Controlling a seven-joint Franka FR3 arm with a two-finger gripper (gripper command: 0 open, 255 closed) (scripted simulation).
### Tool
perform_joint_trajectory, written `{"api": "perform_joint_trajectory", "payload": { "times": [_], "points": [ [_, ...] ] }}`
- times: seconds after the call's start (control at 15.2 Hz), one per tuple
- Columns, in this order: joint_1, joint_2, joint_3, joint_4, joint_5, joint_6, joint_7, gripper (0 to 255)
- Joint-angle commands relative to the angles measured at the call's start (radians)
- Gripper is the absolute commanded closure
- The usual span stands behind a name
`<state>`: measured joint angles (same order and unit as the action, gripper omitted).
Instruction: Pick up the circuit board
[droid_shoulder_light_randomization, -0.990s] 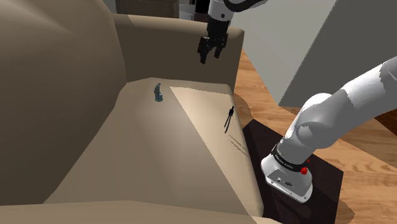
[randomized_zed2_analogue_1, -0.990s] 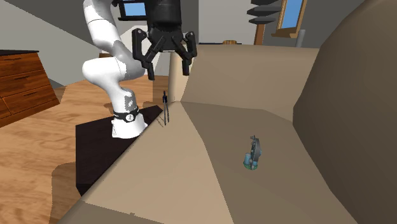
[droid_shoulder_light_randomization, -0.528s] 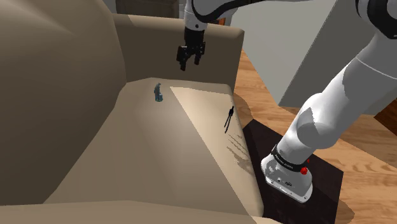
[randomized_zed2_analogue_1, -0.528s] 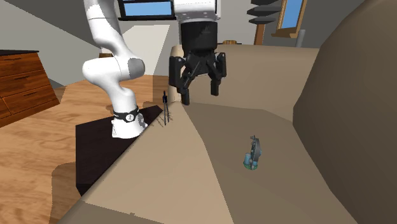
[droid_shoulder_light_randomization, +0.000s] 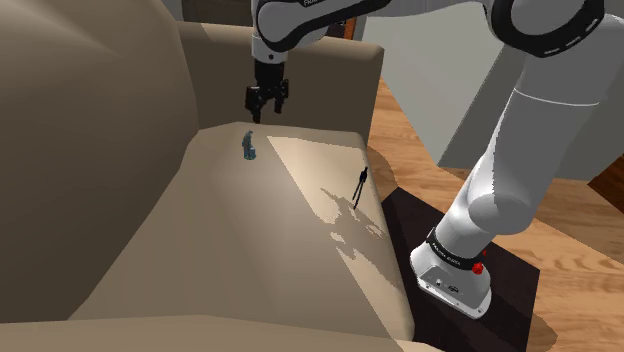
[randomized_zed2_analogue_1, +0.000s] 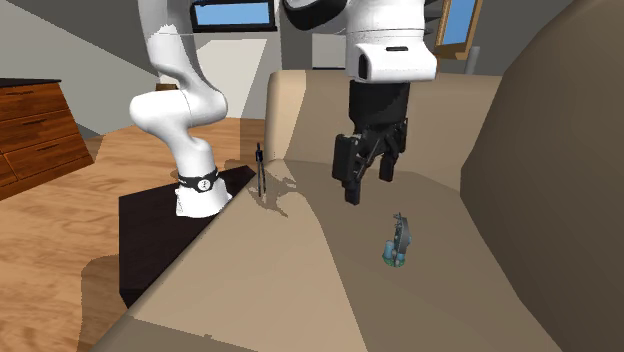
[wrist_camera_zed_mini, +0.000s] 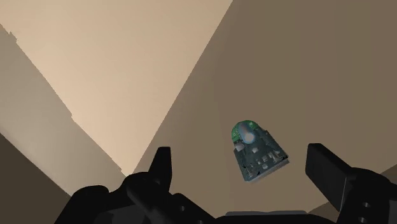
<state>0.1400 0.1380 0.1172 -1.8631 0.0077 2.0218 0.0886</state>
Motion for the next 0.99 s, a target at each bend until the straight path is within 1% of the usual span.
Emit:
{"api": "perform_joint_trajectory", "payload": {
  "times": [0.0,0.26,0.33,0.79,0.92],
  "points": [
    [0.009,0.092,0.007,0.074,-0.002,0.007,-0.004,0],
    [0.033,0.252,0.022,0.235,-0.008,-0.015,-0.010,0],
    [0.035,0.261,0.023,0.245,-0.009,-0.016,-0.010,0],
    [0.036,0.298,0.020,0.195,-0.013,0.070,-0.011,0],
    [0.036,0.298,0.020,0.195,-0.013,0.070,-0.011,0]
  ]
}}
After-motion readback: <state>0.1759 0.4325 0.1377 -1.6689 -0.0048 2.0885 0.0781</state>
